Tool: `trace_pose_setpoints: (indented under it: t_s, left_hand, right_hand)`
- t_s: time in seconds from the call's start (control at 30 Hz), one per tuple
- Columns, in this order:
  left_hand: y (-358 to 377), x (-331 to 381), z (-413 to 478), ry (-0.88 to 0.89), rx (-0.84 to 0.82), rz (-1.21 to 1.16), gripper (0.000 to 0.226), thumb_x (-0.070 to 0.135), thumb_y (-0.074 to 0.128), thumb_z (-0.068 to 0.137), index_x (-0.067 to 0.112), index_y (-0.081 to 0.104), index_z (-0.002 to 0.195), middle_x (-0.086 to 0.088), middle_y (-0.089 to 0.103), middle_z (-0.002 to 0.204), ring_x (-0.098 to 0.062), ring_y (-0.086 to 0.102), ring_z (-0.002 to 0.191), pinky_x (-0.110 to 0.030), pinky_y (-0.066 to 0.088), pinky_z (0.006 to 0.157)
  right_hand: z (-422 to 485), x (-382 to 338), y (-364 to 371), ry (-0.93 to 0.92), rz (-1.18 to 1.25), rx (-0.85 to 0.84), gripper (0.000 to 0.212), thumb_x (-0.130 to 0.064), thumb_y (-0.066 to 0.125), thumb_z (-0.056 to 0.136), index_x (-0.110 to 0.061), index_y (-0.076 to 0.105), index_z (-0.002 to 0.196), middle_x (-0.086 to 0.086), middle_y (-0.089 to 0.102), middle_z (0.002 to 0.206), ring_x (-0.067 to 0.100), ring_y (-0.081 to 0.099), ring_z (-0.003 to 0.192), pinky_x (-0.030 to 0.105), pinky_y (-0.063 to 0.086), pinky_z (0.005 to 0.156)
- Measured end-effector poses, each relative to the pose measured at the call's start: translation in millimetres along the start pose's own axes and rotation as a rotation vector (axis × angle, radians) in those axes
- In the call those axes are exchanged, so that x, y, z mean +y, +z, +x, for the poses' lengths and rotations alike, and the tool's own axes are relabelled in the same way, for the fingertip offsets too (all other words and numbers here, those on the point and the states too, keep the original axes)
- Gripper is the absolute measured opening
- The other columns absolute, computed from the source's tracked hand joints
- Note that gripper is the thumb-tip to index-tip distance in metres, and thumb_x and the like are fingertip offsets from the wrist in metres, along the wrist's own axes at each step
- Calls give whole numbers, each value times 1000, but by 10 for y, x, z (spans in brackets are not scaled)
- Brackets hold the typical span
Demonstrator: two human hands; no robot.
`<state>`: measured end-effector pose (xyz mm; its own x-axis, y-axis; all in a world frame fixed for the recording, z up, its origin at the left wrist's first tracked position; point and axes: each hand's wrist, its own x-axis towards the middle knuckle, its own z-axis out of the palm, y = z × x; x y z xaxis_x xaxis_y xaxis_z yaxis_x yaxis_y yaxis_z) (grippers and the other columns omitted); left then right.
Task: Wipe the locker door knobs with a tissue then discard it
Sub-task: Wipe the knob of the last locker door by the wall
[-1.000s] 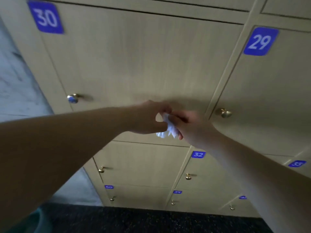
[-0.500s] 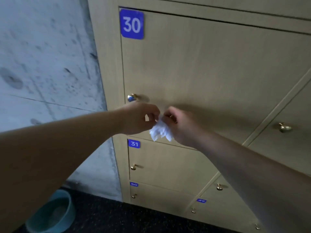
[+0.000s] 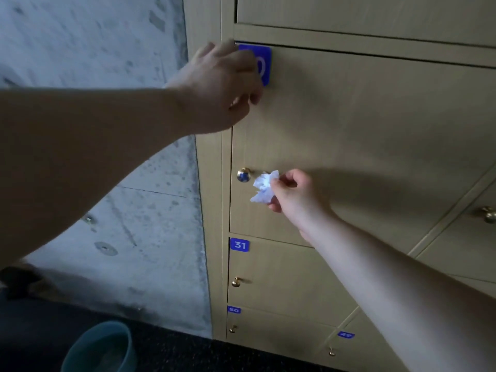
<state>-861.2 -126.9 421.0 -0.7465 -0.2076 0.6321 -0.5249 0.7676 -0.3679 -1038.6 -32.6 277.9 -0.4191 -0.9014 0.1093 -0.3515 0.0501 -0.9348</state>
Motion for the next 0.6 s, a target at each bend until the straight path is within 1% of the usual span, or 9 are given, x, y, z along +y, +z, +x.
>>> trace_pose_setpoints:
  t_s: [0.13,0.23,0.27,0.33,0.4,0.47,0.5,0.53,0.6]
  left_hand:
    - [26,-55,245,95,43,109,33,28,38,92,15,64,107,-14,55,113,-39,47,107,-51,37,89]
    - [193,-116,287,136,106,178,30,28,39,95,13,59,111,-19,53,111,-35,37,105,-50,36,85]
    - [249,-146,291,155,141,195,27,27,38,97,13,57,110,-20,54,109,-33,34,102,-50,37,83]
    - [335,-220,309,194,211,242,26,28,35,100,12,54,105,-21,55,105,-32,34,98,-50,40,79]
    - [402,-301,331,238,281,297,30,31,29,100,11,52,102,-21,56,105,-32,35,96,-49,36,78]
    - [490,-356,335,274,343,350,29,31,29,99,10,49,103,-18,50,110,-31,31,95,-47,30,76]
    - [538,-371,330,279,363,372,27,31,31,98,10,48,103,-14,42,112,-30,31,95,-45,33,76]
    - [574,-375,328,277,378,386,26,31,33,96,10,47,103,-12,36,113,-30,31,95,-43,38,75]
    - [610,-375,325,263,395,394,23,30,37,94,11,45,103,-9,32,112,-29,31,94,-41,44,73]
  right_hand:
    - [5,12,92,-28,-12,29,15,-38,59,89,-27,55,79,-5,69,73,19,72,67,50,59,79]
    - [37,42,117,-56,-15,2,15,-41,59,88,-30,55,79,-7,68,77,23,72,74,52,58,80]
    - [45,51,126,-73,-12,-8,16,-45,59,87,-32,55,79,-8,67,77,24,72,75,53,57,80]
    - [59,68,141,-112,0,-39,18,-50,59,84,-33,56,78,-9,67,76,22,71,73,53,57,80]
    - [85,90,160,-150,0,-70,19,-54,59,80,-36,58,78,-12,67,72,18,70,70,53,57,78]
    - [112,103,171,-179,-6,-88,18,-61,55,75,-44,58,79,-17,66,71,16,70,71,52,58,78]
    - [127,112,180,-198,-13,-97,19,-62,55,75,-44,58,79,-19,66,72,16,70,73,51,58,78]
    - [125,105,187,-220,-3,-112,18,-59,56,80,-42,59,80,-18,67,73,15,70,74,50,58,78]
    - [114,105,221,-257,60,-146,16,-45,55,92,-32,61,83,-9,70,77,13,72,74,48,59,76]
